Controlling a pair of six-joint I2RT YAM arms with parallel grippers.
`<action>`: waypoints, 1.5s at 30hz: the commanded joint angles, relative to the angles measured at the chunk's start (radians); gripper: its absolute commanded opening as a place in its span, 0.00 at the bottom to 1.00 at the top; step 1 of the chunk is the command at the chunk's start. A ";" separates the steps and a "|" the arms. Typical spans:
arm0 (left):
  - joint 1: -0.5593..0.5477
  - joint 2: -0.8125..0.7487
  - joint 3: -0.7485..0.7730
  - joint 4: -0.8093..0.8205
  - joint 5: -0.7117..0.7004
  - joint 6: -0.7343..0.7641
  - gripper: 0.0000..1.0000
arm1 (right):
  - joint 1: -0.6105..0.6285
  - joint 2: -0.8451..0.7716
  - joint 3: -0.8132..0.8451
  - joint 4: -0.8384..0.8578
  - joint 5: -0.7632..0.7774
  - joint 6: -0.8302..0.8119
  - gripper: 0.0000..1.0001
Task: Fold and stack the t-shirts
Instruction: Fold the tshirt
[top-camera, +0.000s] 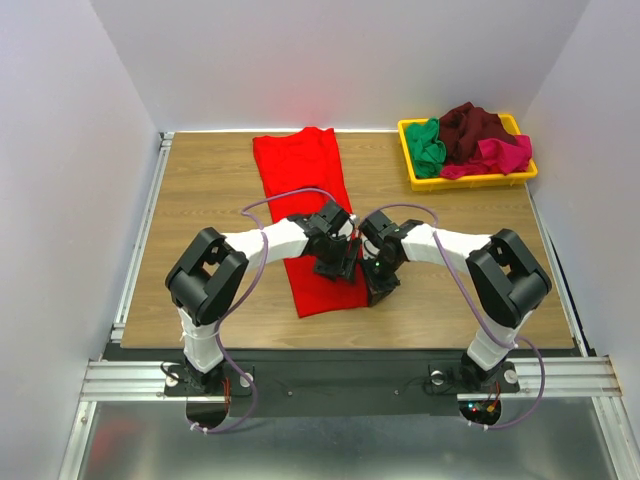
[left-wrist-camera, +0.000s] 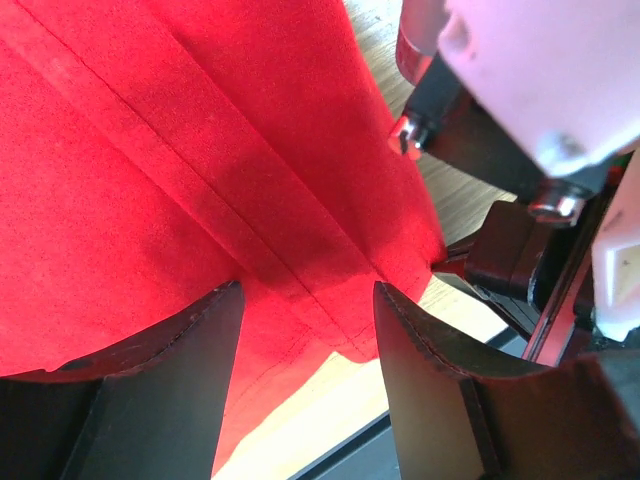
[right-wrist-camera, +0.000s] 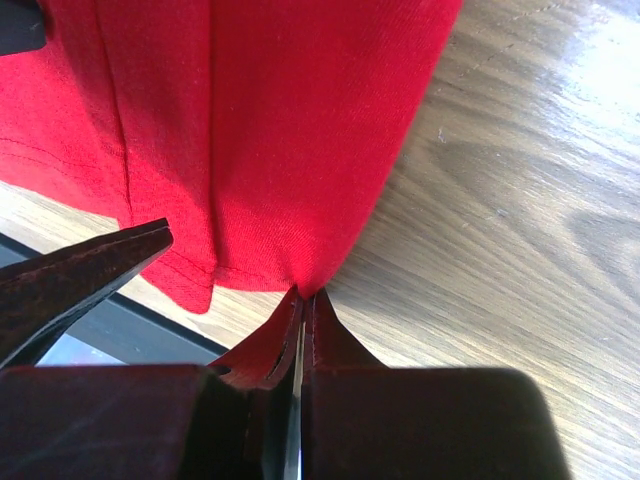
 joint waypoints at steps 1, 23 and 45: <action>-0.025 -0.018 0.033 0.003 0.038 0.033 0.67 | 0.017 0.048 -0.025 0.037 0.048 -0.007 0.00; -0.054 -0.015 -0.114 -0.053 -0.156 -0.019 0.67 | 0.016 0.048 -0.019 0.032 0.089 0.019 0.00; -0.050 -0.105 -0.179 -0.170 -0.469 -0.057 0.70 | 0.014 0.046 -0.007 0.018 0.118 0.024 0.01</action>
